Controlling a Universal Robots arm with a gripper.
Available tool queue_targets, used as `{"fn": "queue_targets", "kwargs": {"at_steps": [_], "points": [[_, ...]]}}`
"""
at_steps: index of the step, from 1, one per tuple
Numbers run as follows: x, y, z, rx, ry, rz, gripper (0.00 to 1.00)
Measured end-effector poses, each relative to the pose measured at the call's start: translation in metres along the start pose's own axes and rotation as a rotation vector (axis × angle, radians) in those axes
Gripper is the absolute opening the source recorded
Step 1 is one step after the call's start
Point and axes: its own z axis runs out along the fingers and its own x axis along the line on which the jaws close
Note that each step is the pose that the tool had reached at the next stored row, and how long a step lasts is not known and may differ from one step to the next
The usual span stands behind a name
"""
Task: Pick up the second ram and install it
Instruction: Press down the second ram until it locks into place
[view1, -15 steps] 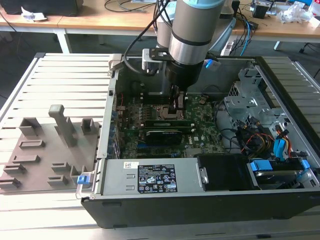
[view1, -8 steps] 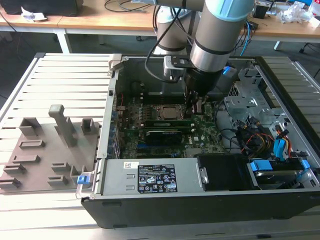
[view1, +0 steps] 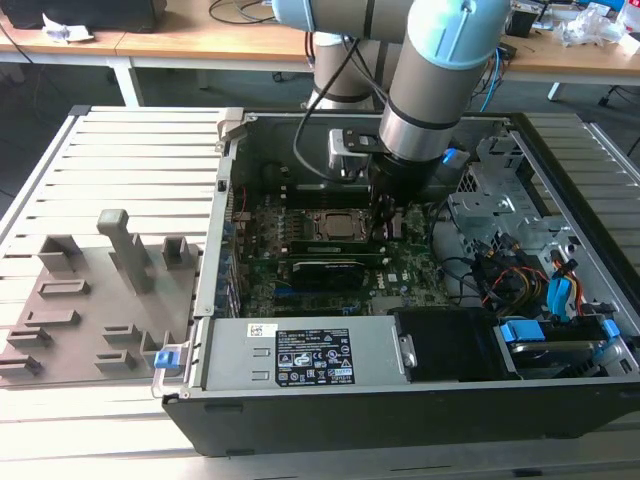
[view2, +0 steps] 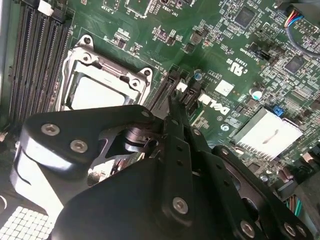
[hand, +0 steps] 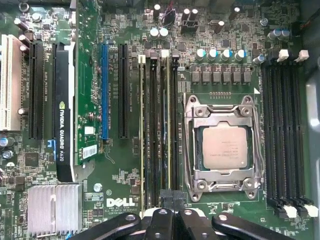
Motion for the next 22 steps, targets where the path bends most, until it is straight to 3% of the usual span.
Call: {"fn": "queue_targets", "kwargs": {"at_steps": [2, 5, 6, 9, 11, 13, 14, 19, 22], "points": [[-0.0006, 0.0021, -0.0045, 0.0036, -0.0027, 0.0, 0.11], [-0.0001, 0.0127, -0.0055, 0.0107, -0.0009, -0.001, 0.11], [0.0001, 0.0198, -0.0051, 0.0133, -0.0007, -0.001, 0.11], [0.0008, 0.0514, -0.003, 0.0201, -0.0009, -0.001, 0.11], [0.0011, 0.0642, -0.0022, 0.023, -0.0008, -0.001, 0.11], [0.0016, 0.0838, -0.0006, 0.0293, -0.0011, -0.002, 0.11], [0.0017, 0.0881, 0.0006, 0.0306, -0.0011, -0.002, 0.11], [0.0018, 0.0881, 0.0044, 0.0304, -0.0036, -0.002, 0.11], [0.0012, 0.0863, 0.0012, 0.0312, -0.0064, -0.002, 0.11]]}}
